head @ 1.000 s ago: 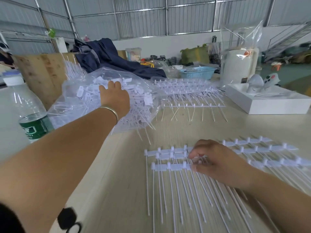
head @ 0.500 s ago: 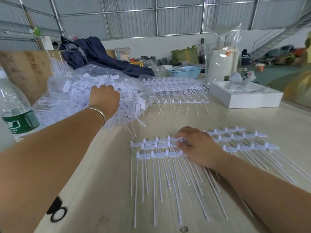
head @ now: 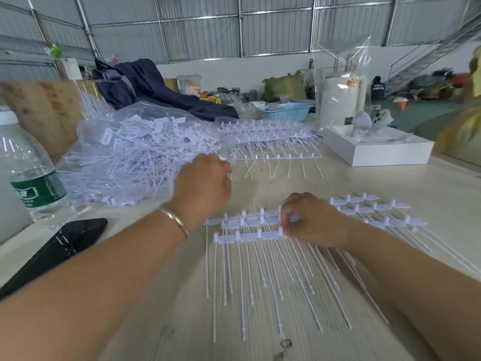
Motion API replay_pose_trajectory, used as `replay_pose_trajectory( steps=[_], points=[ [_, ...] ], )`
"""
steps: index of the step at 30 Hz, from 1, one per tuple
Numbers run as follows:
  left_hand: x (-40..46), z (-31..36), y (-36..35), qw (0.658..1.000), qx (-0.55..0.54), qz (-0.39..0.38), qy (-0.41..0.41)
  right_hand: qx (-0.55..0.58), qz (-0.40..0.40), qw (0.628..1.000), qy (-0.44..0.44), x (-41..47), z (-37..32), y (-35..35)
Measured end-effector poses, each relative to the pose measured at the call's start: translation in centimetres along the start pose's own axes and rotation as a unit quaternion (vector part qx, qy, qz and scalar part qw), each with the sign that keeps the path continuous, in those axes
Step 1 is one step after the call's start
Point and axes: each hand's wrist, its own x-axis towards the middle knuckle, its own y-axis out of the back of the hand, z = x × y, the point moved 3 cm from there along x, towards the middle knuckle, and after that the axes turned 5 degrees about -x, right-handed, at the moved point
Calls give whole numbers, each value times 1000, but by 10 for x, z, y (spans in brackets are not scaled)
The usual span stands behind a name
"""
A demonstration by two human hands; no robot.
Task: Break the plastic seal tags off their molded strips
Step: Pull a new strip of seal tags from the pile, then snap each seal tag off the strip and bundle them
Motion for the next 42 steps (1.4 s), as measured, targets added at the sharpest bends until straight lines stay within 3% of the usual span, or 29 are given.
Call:
replay_pose_trajectory(
  steps=[2, 9, 14, 16, 19, 22, 27, 39, 42],
  points=[
    [-26, 14, -8, 996, -82, -21, 9, 7, 6, 1000, 6, 0, -2, 1],
    [-65, 12, -30, 979, -128, -142, -66, 49, 26, 998, 36, 0, -8, 0],
    [-59, 7, -28, 970, -231, -69, -18, 203, 69, 976, 23, -1, 2, 12],
    [-59, 4, -27, 973, -223, -51, -17, 234, 102, 967, 12, 1, 7, 14],
    [-60, 4, -31, 982, -167, -86, -32, 135, 121, 983, -13, 6, 12, 5],
    [-63, 5, -37, 988, -76, -136, -11, 6, 62, 997, -52, 7, 18, -11],
    [-61, 10, -37, 989, -23, -146, 0, -46, 85, 994, -53, 11, 17, -14],
    [-61, 1, -29, 973, -218, -66, 32, -68, 109, 991, -32, 8, 9, -13],
    [-60, 4, -27, 973, -227, -39, 9, 4, 109, 992, -56, 8, 8, -13]
  ],
)
